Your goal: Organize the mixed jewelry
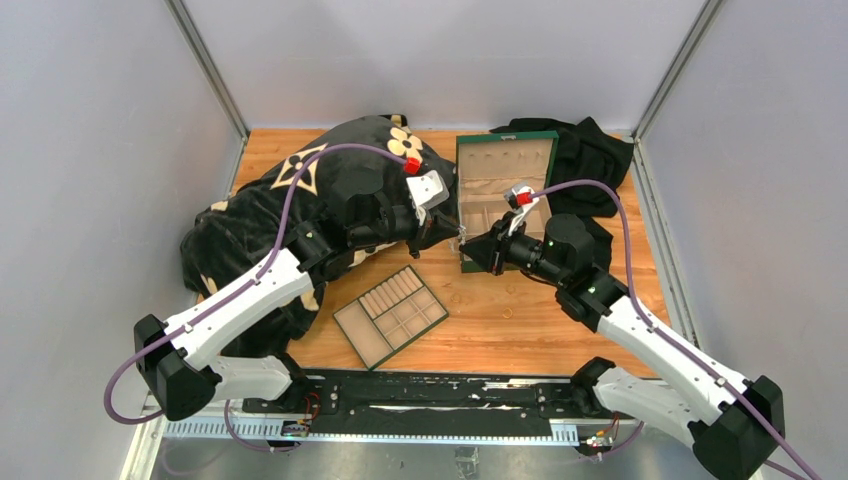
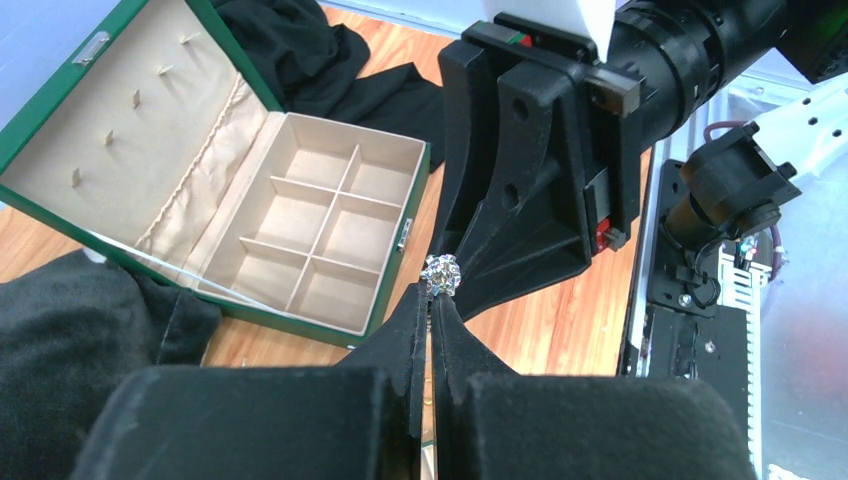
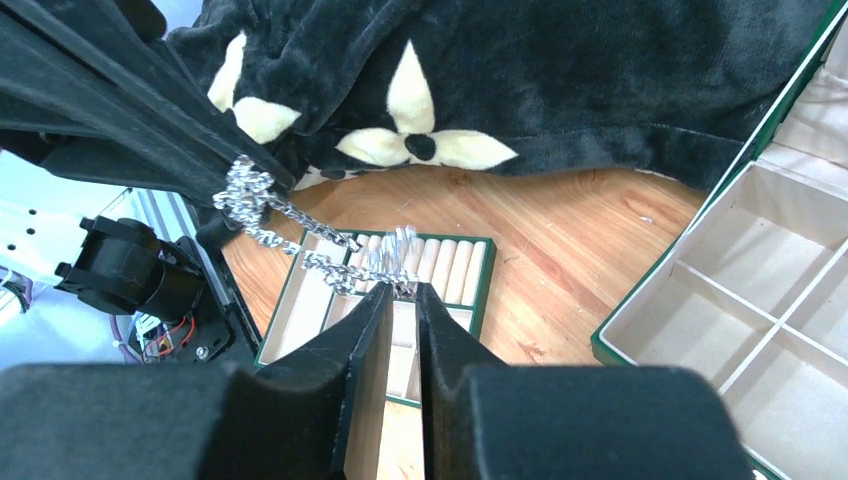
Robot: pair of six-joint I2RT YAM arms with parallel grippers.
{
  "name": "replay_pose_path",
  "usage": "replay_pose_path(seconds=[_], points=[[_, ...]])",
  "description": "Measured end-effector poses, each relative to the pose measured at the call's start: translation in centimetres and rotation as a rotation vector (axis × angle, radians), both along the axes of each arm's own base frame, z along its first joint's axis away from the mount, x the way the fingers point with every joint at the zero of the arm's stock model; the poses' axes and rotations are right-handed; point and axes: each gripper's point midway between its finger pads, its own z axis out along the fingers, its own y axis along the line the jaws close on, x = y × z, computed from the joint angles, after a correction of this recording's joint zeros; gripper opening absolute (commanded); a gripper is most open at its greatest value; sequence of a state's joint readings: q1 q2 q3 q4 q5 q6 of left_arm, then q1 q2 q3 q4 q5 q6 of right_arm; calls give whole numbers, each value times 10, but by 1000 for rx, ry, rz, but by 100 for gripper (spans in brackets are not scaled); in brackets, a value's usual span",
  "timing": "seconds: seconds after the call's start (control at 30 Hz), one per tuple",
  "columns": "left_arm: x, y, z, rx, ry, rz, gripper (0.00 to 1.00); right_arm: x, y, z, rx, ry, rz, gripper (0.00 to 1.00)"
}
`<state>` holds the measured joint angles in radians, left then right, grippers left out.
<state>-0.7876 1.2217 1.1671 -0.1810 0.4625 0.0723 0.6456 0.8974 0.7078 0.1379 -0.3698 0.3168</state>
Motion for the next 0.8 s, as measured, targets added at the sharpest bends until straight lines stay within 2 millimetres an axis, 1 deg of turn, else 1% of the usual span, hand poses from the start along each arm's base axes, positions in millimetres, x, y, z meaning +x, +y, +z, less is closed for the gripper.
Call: replay_pose_path(seconds=[0.17, 0.3, 0.43, 0.57, 0.8], points=[[0, 0, 0, 0, 0, 0, 0, 2, 3, -9, -15, 25, 8, 25], [0, 0, 0, 1, -3, -1, 0, 2, 4, -8, -12, 22, 14, 29], [0, 0, 0, 1, -3, -1, 0, 2, 4, -7, -10, 20, 15, 30], [0, 1, 1, -1, -5, -1, 0, 2, 7, 0, 0, 10, 27, 28], [-1, 1, 1, -1, -6, -1, 0, 4, 10, 10, 21, -11, 33, 20]])
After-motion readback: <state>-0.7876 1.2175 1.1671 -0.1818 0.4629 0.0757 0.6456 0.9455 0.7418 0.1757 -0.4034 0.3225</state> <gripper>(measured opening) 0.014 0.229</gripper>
